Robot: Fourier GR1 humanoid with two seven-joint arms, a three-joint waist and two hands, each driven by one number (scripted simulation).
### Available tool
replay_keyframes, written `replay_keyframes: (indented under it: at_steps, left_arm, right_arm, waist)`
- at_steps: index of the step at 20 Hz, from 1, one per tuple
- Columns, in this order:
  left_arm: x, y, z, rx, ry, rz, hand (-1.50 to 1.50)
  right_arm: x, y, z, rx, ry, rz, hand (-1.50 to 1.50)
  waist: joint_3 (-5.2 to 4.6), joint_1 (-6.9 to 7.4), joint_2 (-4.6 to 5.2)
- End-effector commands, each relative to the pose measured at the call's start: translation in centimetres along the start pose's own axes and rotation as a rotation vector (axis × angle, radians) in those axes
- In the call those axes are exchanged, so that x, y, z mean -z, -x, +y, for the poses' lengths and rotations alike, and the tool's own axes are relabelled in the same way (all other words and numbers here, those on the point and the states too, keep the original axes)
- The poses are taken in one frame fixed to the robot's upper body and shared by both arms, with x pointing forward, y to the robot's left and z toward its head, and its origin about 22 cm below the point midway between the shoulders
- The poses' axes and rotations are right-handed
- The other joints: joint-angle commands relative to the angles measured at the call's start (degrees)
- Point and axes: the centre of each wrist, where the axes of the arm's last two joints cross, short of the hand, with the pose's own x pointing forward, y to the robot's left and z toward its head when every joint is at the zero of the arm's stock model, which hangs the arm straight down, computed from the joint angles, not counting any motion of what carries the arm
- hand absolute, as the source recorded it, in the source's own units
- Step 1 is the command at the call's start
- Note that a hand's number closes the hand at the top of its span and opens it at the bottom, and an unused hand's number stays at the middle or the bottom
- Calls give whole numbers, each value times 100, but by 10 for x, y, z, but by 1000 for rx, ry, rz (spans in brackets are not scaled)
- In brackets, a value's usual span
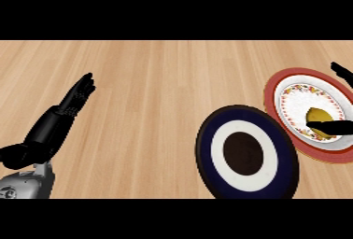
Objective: Pick the lemon from the plate and place it in the plate
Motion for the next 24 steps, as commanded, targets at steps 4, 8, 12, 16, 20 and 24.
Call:
replay_keyframes:
  at_steps: [4,8,12,16,20,24]
  left_arm:
    - [-2,4,1,1,-11,9,0]
    - [2,1,-5,-10,-2,-6,0]
    - [15,-9,-6,8,9,-4,0]
    - [11,-15,14,-12,12,-8,0]
    - [17,-10,3,-1,0,-2,0]
    - [9,9,-14,-10,7,-9,0]
  right_arm:
    - [-9,10,-39,426,6,-4,-150]
    - [-30,30,-75,567,37,18,-150]
    - [-59,44,-116,603,9,16,-150]
    - [-82,56,-172,610,10,-16,-150]
    - [-99,66,-178,606,-14,11,-150]
    - [-96,55,-209,572,-20,-10,-150]
  waist:
    - [-1,-51,-1]
    - [2,-20,10]
    - [1,-17,15]
    - [8,45,29]
    - [9,47,36]
    - [10,41,40]
